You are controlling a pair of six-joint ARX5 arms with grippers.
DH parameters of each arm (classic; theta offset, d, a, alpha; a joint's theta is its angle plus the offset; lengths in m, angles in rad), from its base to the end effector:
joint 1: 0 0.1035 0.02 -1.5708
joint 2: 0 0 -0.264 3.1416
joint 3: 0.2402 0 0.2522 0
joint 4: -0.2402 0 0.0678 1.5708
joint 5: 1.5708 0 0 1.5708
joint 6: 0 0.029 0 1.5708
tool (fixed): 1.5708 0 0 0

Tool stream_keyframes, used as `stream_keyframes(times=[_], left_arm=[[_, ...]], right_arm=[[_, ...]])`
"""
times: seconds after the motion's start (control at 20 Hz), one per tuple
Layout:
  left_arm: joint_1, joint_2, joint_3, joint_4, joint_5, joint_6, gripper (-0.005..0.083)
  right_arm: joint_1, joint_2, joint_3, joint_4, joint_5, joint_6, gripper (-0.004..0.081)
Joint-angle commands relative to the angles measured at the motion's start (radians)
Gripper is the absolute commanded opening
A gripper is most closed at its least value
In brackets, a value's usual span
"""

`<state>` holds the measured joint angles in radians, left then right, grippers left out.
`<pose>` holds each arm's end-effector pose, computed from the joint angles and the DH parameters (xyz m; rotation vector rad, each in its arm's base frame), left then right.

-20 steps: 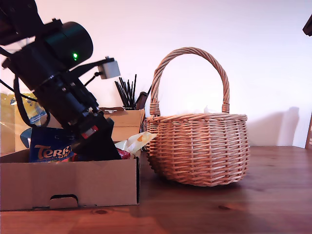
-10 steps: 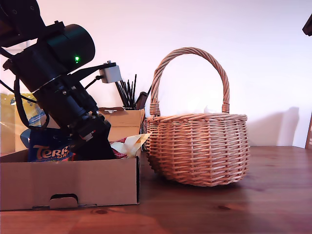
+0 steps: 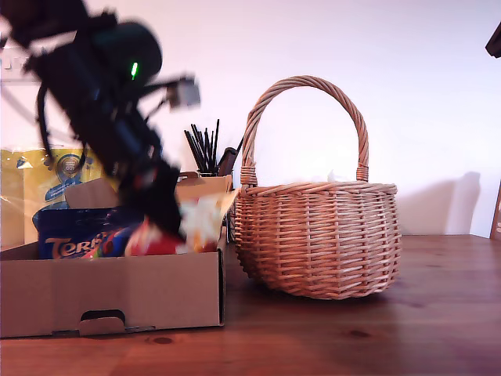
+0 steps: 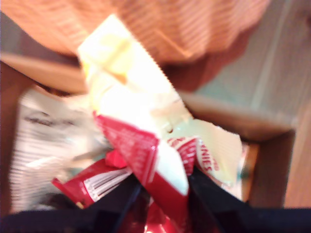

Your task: Move the bags of Easter eggs from the cardboard box on the left into the woven basket on the right side.

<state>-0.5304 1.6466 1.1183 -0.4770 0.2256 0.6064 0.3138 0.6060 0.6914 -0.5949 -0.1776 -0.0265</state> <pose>0.2842 -0.1742 0.2140 0.6825 0.7805 -0.9832 0.1183 0.0438 0.2876 -0.0604 0.5070 0.4874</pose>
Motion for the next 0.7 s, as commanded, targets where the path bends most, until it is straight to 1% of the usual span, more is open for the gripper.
stream_keyframes(times=[0.0,0.1,0.25,0.5,0.65], left_arm=[[-0.003,-0.038,0.023,-0.047,0.002,0.003,0.0088],[-0.003,-0.053,0.049,-0.087,0.002,0.003,0.0034],[-0.002,-0.066,0.054,-0.117,0.002,0.003,-0.0016],[-0.002,-0.082,0.055,-0.163,0.002,0.003,-0.0019],[-0.002,-0.128,0.055,-0.169,0.013,-0.001,-0.0019]], right_arm=[[-0.005,0.000,-0.006,0.006,-0.006,-0.001,-0.0012],[-0.005,0.000,-0.006,0.006,-0.006,-0.001,-0.0012],[-0.005,0.000,-0.006,0.006,-0.006,-0.001,-0.0012],[-0.005,0.000,-0.006,0.006,-0.006,0.000,-0.0012],[-0.005,0.000,-0.006,0.006,-0.006,0.000,-0.0012]])
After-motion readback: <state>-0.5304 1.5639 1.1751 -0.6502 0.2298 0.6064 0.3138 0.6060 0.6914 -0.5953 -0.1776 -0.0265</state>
